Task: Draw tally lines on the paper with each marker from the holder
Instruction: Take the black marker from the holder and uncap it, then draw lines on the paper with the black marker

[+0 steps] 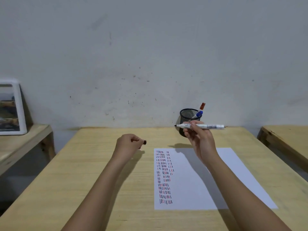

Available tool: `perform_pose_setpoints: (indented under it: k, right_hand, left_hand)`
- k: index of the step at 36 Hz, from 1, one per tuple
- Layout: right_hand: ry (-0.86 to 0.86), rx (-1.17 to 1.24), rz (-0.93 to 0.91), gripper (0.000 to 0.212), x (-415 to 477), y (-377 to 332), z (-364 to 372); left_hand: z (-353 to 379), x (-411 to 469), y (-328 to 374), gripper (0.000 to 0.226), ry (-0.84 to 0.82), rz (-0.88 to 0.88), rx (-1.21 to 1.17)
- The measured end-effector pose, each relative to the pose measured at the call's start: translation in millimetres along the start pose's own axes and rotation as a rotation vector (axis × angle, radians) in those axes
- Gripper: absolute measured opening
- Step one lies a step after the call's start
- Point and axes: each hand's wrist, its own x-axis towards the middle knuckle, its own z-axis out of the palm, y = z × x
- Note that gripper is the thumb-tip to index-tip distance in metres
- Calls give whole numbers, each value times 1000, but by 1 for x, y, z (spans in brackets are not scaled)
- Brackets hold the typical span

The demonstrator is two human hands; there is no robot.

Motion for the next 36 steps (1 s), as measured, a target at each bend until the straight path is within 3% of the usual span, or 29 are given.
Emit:
perform_pose_setpoints:
  k: [7,16,19,22,28,32,36]
  right_hand:
    - [112,-184,-12,21,-3,32,-15]
    - [116,-426,11,14,-10,34,-18]
    - [128,-492,21,16,-18,33,-15]
    - [124,-560,30,24,-30,33,-13]
    - [144,-643,57,33,-60,39,-9]
    - [175,-594,108,27,-71,42,-6]
    - [163,-605,110,31,-72,43,-5]
  left_hand:
    - [25,2,-18,12,-66,-30,305]
    - [35,3,-23,25,-117,24,342]
    - [35,-7,-25,46,-36,61,315]
    - [33,-31,-22,44,77,151,234]
    - [35,-70,-37,38,-411,327,324]
    - [36,-78,-41,73,-502,329,525]
    - [42,-81,-42,75,-470,356,660]
